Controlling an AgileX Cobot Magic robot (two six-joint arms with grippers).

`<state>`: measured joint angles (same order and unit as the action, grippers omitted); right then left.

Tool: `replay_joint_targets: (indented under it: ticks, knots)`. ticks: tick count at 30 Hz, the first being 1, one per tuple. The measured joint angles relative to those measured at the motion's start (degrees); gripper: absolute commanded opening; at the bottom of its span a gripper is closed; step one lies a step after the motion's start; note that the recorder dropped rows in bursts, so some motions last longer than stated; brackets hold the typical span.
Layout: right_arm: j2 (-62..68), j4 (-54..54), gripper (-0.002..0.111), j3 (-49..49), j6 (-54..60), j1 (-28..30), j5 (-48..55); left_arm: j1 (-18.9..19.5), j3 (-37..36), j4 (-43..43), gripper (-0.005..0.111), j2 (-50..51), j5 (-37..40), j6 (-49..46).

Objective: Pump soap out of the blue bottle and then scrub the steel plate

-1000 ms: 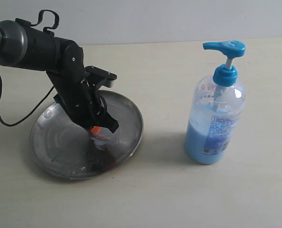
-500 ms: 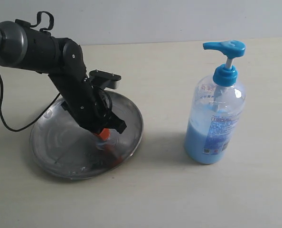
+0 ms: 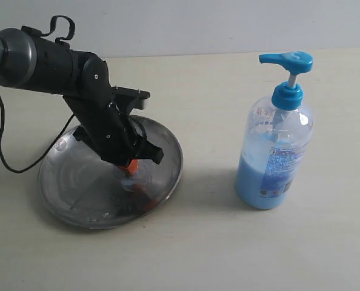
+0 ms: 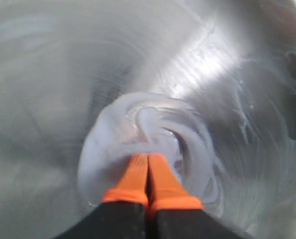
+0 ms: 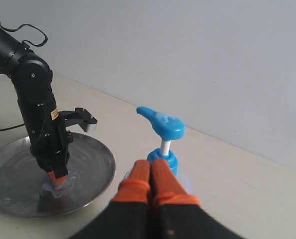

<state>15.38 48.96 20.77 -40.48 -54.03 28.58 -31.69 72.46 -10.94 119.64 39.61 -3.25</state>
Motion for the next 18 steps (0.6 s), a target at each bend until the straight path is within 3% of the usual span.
replay_joint_targets:
  ticks: [18]
  knots:
    - [0.0,0.3,0.000,-0.2,0.2,0.0,0.0,0.1,-1.0,4.0,0.000,-12.1,-7.0,0.5]
